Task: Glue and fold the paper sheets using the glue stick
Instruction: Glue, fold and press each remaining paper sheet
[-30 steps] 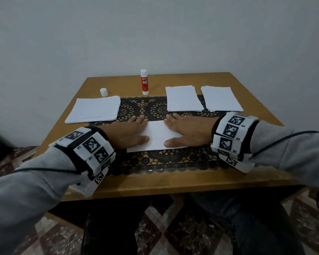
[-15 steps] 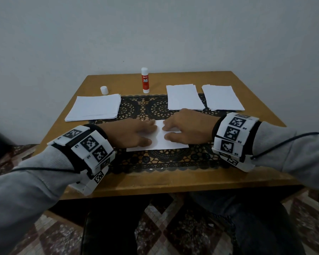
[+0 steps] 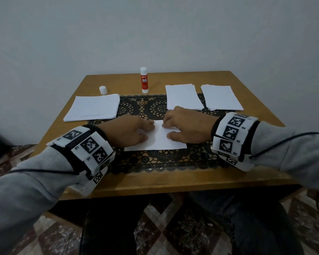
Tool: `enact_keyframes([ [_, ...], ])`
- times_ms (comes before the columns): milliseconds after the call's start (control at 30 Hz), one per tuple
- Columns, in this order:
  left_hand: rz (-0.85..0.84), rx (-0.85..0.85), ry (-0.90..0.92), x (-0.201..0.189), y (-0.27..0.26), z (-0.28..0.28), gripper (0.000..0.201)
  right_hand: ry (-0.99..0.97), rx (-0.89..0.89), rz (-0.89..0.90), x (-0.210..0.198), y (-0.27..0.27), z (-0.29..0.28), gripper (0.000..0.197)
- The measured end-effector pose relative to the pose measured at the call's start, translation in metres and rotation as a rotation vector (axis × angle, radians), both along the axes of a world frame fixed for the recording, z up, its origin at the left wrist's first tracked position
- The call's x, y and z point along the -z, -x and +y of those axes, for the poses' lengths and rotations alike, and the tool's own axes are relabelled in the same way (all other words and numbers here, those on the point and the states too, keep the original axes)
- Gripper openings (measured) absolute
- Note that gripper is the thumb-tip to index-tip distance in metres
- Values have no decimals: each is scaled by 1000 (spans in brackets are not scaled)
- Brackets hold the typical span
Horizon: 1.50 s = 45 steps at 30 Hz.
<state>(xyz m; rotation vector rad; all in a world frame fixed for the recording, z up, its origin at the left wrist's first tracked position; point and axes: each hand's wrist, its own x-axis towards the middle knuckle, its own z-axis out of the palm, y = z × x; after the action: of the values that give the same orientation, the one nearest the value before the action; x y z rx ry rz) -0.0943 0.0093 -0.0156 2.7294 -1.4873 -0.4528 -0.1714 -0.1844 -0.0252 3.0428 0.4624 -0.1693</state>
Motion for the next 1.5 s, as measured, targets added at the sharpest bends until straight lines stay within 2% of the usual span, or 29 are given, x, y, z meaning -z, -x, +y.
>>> enact_keyframes([
  [133, -69, -76, 106, 2, -6, 3, 40, -32, 78, -104, 0, 1, -1, 36],
  [267, -26, -18, 157, -2, 0, 0, 39, -114, 12, -42, -1, 3, 4, 35],
  [333, -26, -19, 157, -1, -1, 0, 38, -89, -1, -29, 0, 3, 5, 36],
  [500, -127, -173, 258, 0, -5, 3, 31, -47, 111, -114, 0, 2, 2, 31],
  [733, -53, -92, 248, -5, 2, -1, 31, -245, 20, -108, -2, 5, 2, 24],
  [867, -108, -216, 300, -2, -4, 3, 28, -150, 137, -113, -3, 0, -5, 28],
  [1033, -136, -286, 281, 3, -11, 6, 30, -96, 226, -102, -4, -1, -13, 26],
  [1133, -101, -289, 192, 5, -13, 7, 41, -68, 254, -73, -5, -2, -12, 20],
  [1200, -103, -279, 153, 6, -14, 6, 38, -38, 263, -85, -5, -2, -14, 19],
  [1267, -130, -257, 151, 7, -15, 6, 37, -15, 270, -97, -5, -2, -15, 20],
  [1500, -116, -266, 64, 13, -18, 4, 58, 19, 266, -59, -6, -1, -14, 35],
])
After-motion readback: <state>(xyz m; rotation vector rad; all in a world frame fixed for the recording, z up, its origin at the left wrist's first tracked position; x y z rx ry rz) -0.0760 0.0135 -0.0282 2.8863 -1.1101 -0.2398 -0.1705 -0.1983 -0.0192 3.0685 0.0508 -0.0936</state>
